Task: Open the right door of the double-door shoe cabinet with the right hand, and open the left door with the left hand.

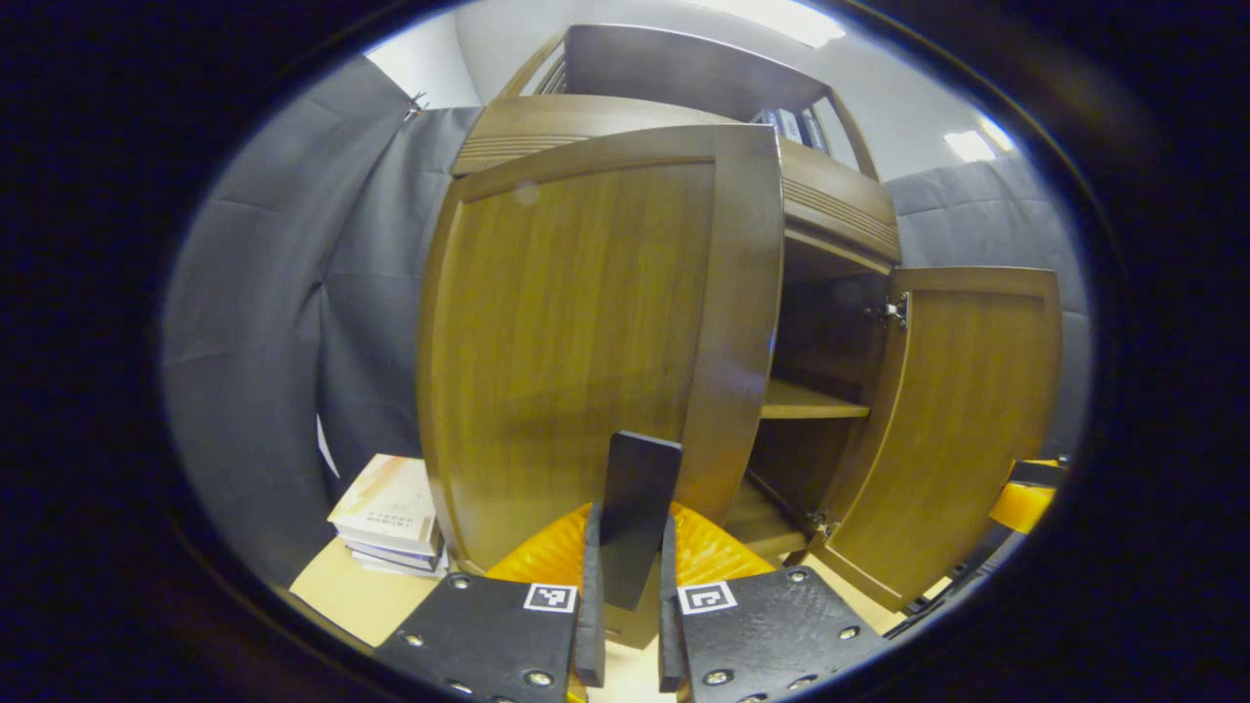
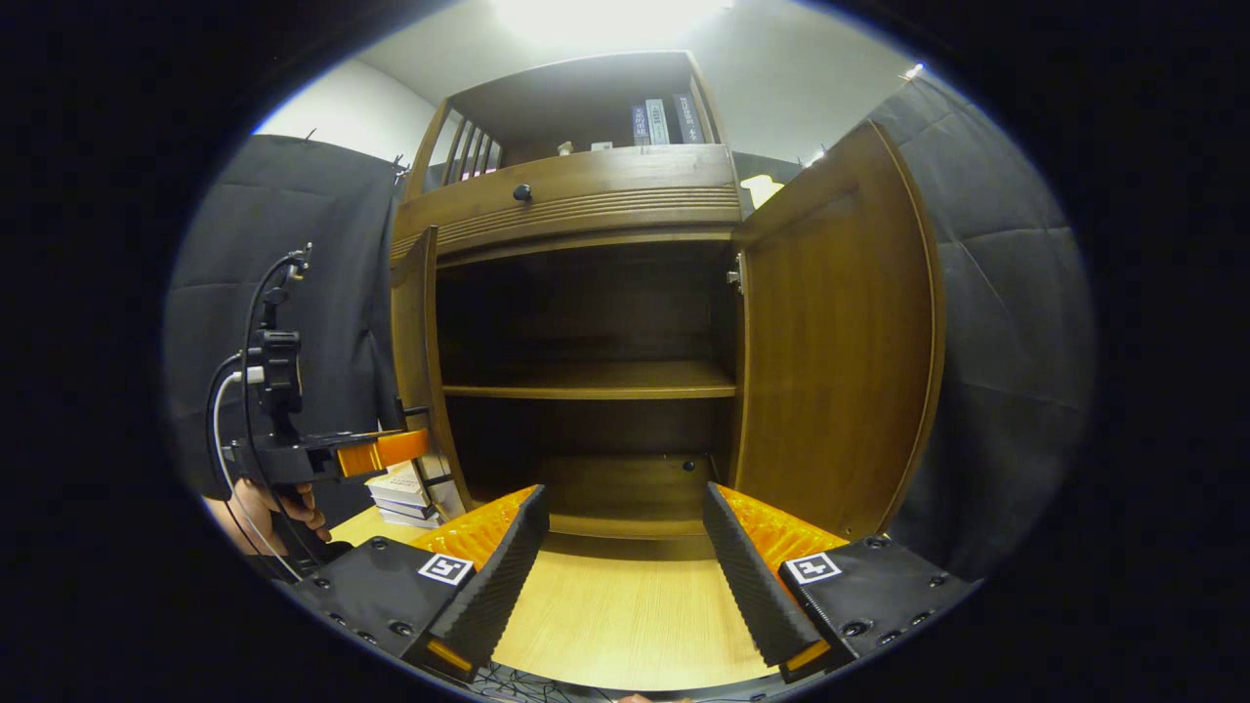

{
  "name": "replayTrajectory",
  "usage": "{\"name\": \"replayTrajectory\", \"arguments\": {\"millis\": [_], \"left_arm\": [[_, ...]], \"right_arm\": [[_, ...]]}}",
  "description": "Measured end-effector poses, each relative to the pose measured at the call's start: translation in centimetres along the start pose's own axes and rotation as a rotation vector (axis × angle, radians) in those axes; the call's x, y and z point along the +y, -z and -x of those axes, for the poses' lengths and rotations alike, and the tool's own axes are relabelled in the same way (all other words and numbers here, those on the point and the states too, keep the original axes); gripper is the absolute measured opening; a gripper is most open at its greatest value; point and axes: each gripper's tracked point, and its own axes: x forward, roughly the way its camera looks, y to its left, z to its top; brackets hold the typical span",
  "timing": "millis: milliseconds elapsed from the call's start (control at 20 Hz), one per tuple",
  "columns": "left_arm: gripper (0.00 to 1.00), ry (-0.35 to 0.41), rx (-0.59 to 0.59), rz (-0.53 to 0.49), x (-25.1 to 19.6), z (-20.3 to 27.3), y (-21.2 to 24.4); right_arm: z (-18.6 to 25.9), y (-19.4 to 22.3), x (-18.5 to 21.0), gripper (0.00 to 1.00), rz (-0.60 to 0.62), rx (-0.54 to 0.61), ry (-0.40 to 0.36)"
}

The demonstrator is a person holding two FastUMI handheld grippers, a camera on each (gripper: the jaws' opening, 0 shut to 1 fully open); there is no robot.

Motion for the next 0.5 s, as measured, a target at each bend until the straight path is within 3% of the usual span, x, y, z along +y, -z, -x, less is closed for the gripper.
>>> {"name": "replayTrajectory", "arguments": {"millis": [300,400,500], "left_arm": [[0.25,-0.066,-0.006,0.015,2.9,3.8,0.2],[0.21,-0.096,-0.015,0.026,4.1,5.1,0.0],[0.24,-0.125,-0.024,0.031,5.5,6.5,0.1]], "right_arm": [[-1.0,-0.1,1.8,0.96,0.002,0.002,-0.065],[-1.4,0.1,2.5,0.99,0.007,0.008,-0.089],[-1.7,0.1,3.2,0.96,0.006,0.011,-0.115]]}}
